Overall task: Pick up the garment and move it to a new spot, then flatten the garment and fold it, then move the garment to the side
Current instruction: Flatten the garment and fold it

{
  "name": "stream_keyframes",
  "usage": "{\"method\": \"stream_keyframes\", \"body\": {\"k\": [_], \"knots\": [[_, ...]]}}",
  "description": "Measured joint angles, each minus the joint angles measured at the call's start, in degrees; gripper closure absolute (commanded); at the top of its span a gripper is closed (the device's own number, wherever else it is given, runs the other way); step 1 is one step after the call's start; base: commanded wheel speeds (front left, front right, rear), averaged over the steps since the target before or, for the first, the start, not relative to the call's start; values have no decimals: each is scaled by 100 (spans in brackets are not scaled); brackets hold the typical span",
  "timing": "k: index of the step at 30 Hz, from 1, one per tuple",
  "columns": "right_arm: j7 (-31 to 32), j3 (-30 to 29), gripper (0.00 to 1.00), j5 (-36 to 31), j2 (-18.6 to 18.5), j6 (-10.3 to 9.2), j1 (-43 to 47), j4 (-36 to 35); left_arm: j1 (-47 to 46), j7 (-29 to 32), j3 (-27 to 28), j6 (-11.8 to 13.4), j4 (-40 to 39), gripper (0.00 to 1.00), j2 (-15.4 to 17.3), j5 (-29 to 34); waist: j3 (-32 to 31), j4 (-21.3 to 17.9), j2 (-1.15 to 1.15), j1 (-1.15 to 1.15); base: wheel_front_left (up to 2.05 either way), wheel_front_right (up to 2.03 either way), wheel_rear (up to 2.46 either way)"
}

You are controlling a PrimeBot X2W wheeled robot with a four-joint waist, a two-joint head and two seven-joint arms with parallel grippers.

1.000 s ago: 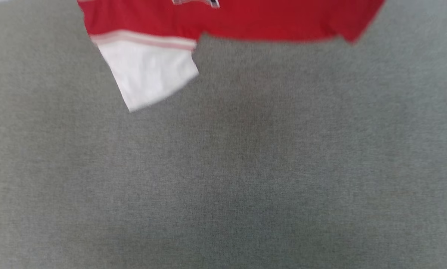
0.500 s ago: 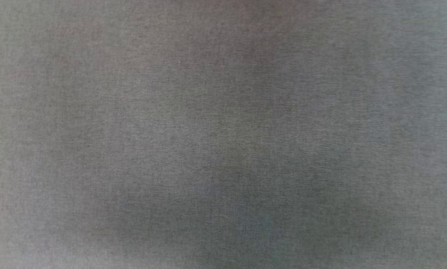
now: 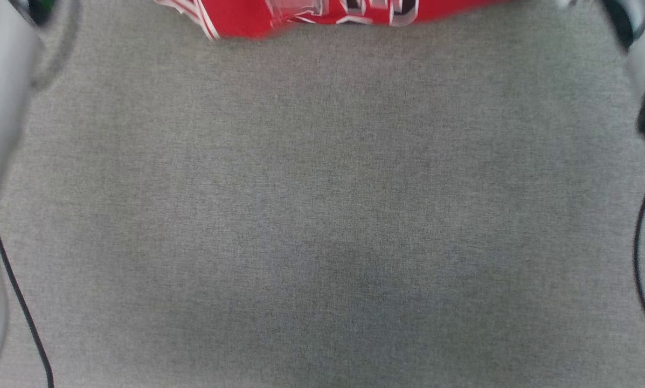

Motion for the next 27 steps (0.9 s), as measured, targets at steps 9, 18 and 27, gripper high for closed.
{"method": "stream_keyframes", "body": {"k": [9, 18, 27], "knots": [[869, 749, 100, 1181, 115, 0, 1534, -498, 1651, 2135, -738, -8, -1326, 100, 581, -1730, -442, 10, 0, 1, 0, 0, 0], [1700, 1538, 100, 2622, -813, 0, 3188, -2404, 3267, 2999, -1006, 197, -2637, 100, 1336, -2516, -831, -42, 0, 0, 0, 0, 0], [2321, 1915, 100, 3414, -1914, 0, 4825, -4333, 4914, 3041, -1129, 1233, -4714, 100, 2351, -2966, -1038, -139, 0, 0, 0, 0, 0]]}}
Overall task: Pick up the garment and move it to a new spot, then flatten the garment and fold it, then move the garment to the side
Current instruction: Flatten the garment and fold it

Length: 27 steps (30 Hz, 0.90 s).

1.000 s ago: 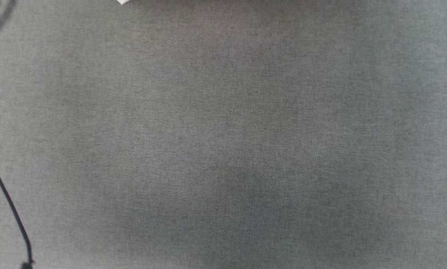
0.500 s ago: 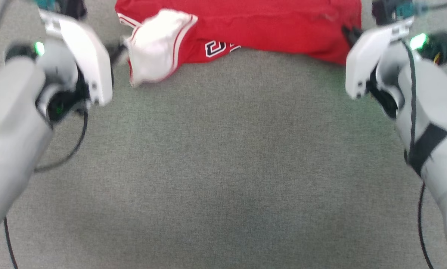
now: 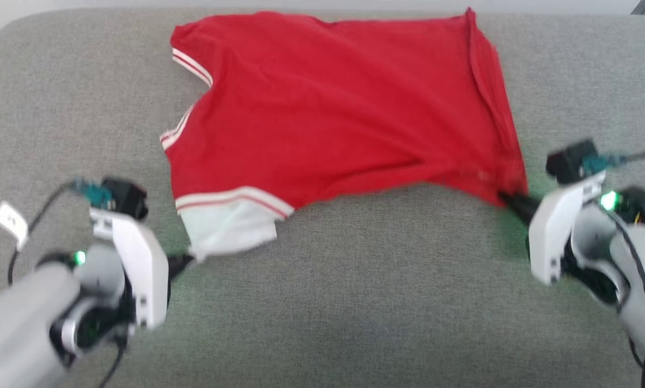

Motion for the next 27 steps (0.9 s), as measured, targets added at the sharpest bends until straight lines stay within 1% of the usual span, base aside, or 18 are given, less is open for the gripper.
{"method": "stream_keyframes", "body": {"k": [5, 11, 14, 17, 22, 27], "knots": [[281, 49, 100, 222, -538, 0, 741, -838, 828, -134, -83, 560, -1028, 100, 503, -182, -91, -33, 0, 0, 0, 0, 0], [757, 231, 100, 506, -1140, -1, 1513, -1770, 1551, -66, -225, 1206, -1771, 100, 1011, -517, -184, -42, 0, 0, 0, 0, 0], [882, 390, 100, 619, -1448, -1, 1802, -2167, 1762, -7, -286, 1437, -2085, 100, 1152, -678, -220, -36, 0, 0, 0, 0, 0], [990, 420, 100, 827, -1623, -1, 2070, -2375, 1940, 45, -358, 1577, -2291, 100, 1216, -728, -242, -21, 0, 0, 0, 0, 0], [1003, 337, 100, 1090, -1688, -1, 2343, -2580, 1980, 40, -332, 1671, -2452, 100, 1305, -762, -252, 4, 0, 0, 0, 0, 0], [901, 67, 100, 1239, -1741, 0, 2449, -2792, 1686, -43, -65, 1753, -2778, 100, 1657, -598, -234, 12, 0, 0, 0, 0, 0]]}}
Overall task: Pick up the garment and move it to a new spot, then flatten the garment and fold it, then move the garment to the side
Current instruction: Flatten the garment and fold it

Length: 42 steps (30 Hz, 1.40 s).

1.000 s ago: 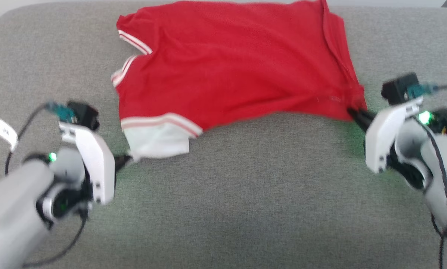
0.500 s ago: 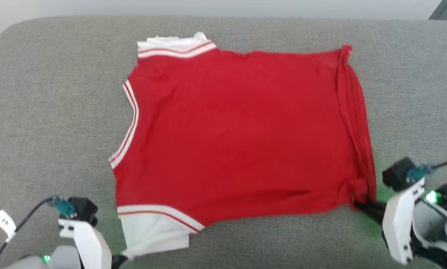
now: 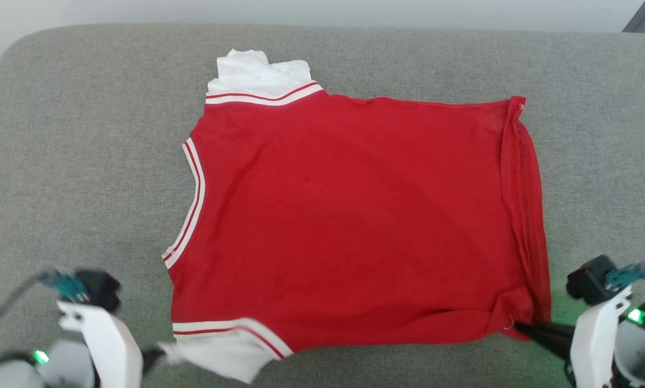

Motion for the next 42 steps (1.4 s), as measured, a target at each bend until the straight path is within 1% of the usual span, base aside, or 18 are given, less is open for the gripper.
{"method": "stream_keyframes", "body": {"k": [4, 7, 10, 13, 18, 22, 24, 25, 27, 30, 33, 35, 36, 37, 38, 39, 40, 42], "knots": [[-34, -331, 100, -4, -99, -1, -54, -204, -415, 27, 264, 75, -290, 100, 343, 240, 23, -15, 0, 0, 0, 0, 0], [48, -631, 100, -89, -109, 0, -162, -331, -759, 122, 454, 89, -423, 100, 506, 375, 66, -36, 0, 0, 0, 0, 0], [176, -936, 100, -258, -12, 0, -367, -359, -1129, 207, 613, 10, -409, 100, 526, 579, 138, -62, 0, 0, 0, 0, 0], [334, -1201, 100, -505, 180, 0, -637, -343, -1530, 279, 713, -182, -188, 100, 413, 783, 241, -84, 0, 0, 0, 0, 0], [614, -1397, 100, -921, 623, 0, -1190, -79, -2189, 433, 693, -657, 599, 100, -85, 1288, 462, -112, 0, 0, 0, 0, 0], [743, -1374, 100, -1205, 931, 0, -1608, 275, -2689, 532, 541, -1093, 1506, 100, -664, 1622, 661, -112, 0, 0, 0, 0, 0], [760, -1322, 100, -1335, 1068, 0, -1792, 469, -2868, 563, 505, -1283, 2007, 100, -975, 1644, 754, -111, 0, 0, 0, 0, 0], [760, -1322, 100, -1335, 1068, 0, -1792, 469, -2868, 563, 505, -1283, 2007, 100, -975, 1644, 754, -111, 0, 0, 0, 0, 0], [818, -1244, 100, -1384, 1196, 0, -1953, 695, -3045, 582, 422, -1502, 2503, 100, -1245, 1708, 845, -113, 0, 0, 0, 0, 0], [857, -1096, 100, -1423, 1379, 0, -2145, 996, -3218, 659, 341, -1756, 3201, 100, -1615, 1695, 964, -125, 0, 0, 0, 0, 0], [850, -996, 100, -1422, 1490, 0, -2365, 1238, -3325, 771, 264, -1968, 3840, 100, -1914, 1653, 1053, -146, 0, 0, 0, 0, 0], [848, -910, 100, -1416, 1550, 0, -2482, 1368, -3372, 786, 263, -2063, 4240, 100, -2107, 1564, 1096, -159, 0, 0, 0, 0, 0], [823, -878, 82, -1405, 1588, 0, -2532, 1413, -3395, 820, 257, -2113, 4428, 84, -2182, 1551, 1109, -167, 0, 0, 0, 0, 0], [804, -837, 66, -1406, 1599, 1, -2577, 1472, -3414, 828, 265, -2167, 4595, 60, -2260, 1515, 1118, -173, 0, 0, 0, 0, 0], [803, -800, 54, -1406, 1614, 1, -2627, 1523, -3434, 832, 281, -2217, 4738, 38, -2315, 1441, 1122, -179, 0, 0, 0, 0, 0], [799, -793, 21, -1396, 1640, 5, -2671, 1572, -3478, 824, 287, -2269, 4854, 11, -2340, 1406, 1120, -189, 0, 0, 0, 0, 0], [768, -780, 0, -1390, 1655, 7, -2704, 1607, -3516, 808, 300, -2310, 4946, 0, -2359, 1407, 1112, -195, 0, 0, 0, 0, 0], [722, -738, 0, -1415, 1653, 8, -2738, 1658, -3544, 749, 359, -2326, 5085, 0, -2419, 1360, 1085, -194, 0, 0, 0, 0, 0]]}}
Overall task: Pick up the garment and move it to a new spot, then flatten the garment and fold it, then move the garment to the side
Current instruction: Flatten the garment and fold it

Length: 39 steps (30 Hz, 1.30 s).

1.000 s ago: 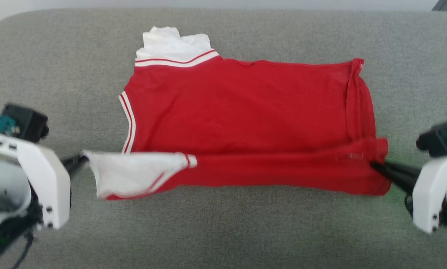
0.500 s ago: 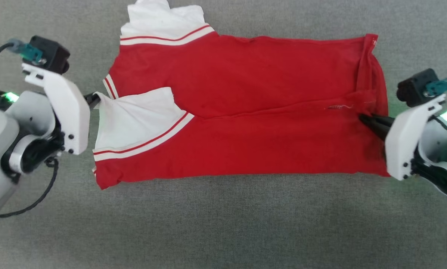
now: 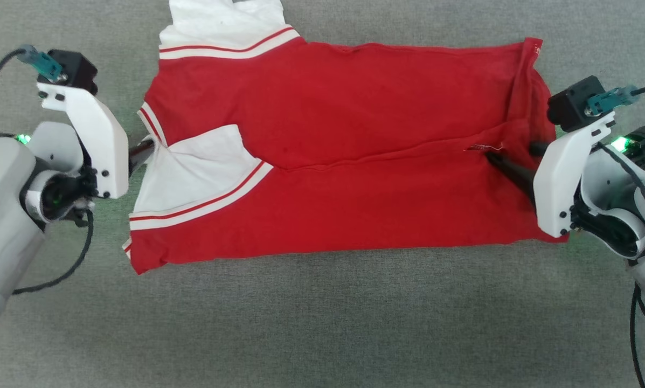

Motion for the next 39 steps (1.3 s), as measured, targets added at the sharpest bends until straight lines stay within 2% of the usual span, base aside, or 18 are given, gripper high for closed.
{"method": "stream_keyframes", "body": {"k": [4, 8, 11, 16, 22, 26, 32, 36, 39], "knots": [[-186, -103, 0, -9, -5, -1, 10, -2, -65, -137, 85, -24, -18, 0, 58, 0, -100, 12, 0, 0, 0, 0, 0], [-605, -499, 0, -226, -36, -8, 227, -283, 10, -201, 130, 198, -604, 0, 389, 27, -232, 46, 0, 0, 0, 0, 0], [-962, -940, 0, -406, 49, -8, 431, -475, 252, -193, 174, 461, -1162, 0, 689, -7, -295, 59, 0, 0, 0, 0, 0], [-1485, -1794, 0, -920, 454, -8, 896, -840, 778, -194, 282, 1089, -2336, 0, 1207, -177, -406, 72, 0, 0, 0, 0, 0], [-1740, -2687, 0, -1577, 1044, -8, 1545, -1434, 1569, -130, 289, 1945, -3688, 0, 1673, -505, -466, 35, 0, 0, 0, 0, 0], [-1715, -3132, 0, -1937, 1499, -8, 1866, -1874, 1917, -160, 254, 2299, -4184, 0, 1829, -627, -452, -40, 0, 0, 0, 0, 0], [-1445, -3454, 0, -2154, 1975, -8, 2276, -2395, 2279, -236, 209, 2579, -4403, 0, 1952, -756, -401, -216, 0, 0, 0, 0, 0], [-1161, -3600, 0, -2174, 2178, -9, 2573, -2562, 2377, -298, 181, 2662, -4210, 0, 1929, -757, -388, -302, 0, 0, 0, 0, 0], [-923, -3623, 0, -2168, 2239, -8, 2785, -2647, 2421, -328, 113, 2636, -3862, 0, 1872, -721, -376, -355, 0, 0, 0, 0, 0]]}}
